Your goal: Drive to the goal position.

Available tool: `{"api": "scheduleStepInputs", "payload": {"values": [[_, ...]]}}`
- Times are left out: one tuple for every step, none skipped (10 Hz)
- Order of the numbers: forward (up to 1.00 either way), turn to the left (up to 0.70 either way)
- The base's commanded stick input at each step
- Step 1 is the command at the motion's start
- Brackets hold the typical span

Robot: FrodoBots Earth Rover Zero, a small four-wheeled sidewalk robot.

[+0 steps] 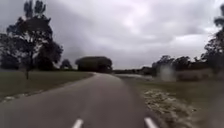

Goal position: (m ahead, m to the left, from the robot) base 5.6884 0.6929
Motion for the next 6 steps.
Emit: {"api": "scheduleStepInputs", "payload": {"values": [[0.84,0.03],[0.84,0.03],[0.84,0.03],[0.84,0.03],[0.84,0.03],[0.84,0.03]]}}
